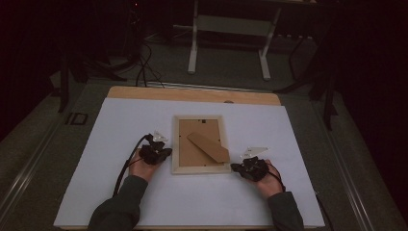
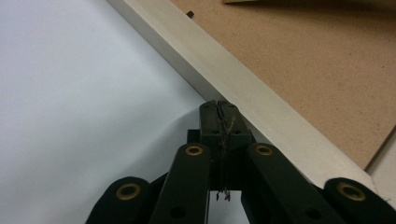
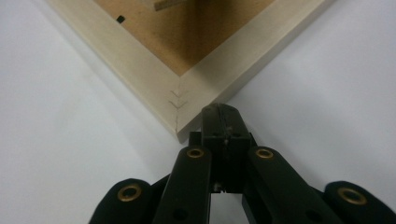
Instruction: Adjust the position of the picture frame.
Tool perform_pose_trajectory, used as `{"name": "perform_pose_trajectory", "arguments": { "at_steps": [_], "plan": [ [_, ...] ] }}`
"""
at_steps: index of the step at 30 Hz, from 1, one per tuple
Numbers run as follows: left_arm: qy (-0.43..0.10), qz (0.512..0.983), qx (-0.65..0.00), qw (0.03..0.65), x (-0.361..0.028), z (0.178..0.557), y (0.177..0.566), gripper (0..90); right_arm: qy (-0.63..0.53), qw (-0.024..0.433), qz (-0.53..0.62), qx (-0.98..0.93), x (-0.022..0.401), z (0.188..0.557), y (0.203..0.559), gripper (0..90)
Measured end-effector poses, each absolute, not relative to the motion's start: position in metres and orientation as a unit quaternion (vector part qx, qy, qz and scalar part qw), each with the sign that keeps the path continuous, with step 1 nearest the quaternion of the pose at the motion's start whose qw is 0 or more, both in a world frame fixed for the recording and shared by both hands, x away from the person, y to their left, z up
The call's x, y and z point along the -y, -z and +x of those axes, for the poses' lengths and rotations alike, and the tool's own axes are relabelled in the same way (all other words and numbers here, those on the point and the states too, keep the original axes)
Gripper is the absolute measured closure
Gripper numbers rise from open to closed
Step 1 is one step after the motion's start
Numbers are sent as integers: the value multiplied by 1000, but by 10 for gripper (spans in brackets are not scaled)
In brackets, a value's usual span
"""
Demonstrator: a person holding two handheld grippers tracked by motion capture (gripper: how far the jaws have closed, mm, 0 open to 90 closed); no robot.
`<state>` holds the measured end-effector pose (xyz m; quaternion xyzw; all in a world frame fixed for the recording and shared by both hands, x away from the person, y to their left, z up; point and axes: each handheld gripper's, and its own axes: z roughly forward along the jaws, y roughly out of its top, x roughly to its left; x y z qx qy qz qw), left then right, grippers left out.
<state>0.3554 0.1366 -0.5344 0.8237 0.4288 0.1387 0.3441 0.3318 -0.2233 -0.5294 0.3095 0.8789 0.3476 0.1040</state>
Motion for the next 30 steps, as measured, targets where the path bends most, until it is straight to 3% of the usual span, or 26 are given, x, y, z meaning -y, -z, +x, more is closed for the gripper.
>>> {"name": "perform_pose_trajectory", "arguments": {
  "at_steps": [17,30],
  "plan": [
    [-155,813,-431,359,-151,354,526,900,-352,74,244,-901,198,318,531,900],
    [-148,815,-414,377,-164,328,512,884,-365,65,222,-902,174,312,533,900]
  ]
}}
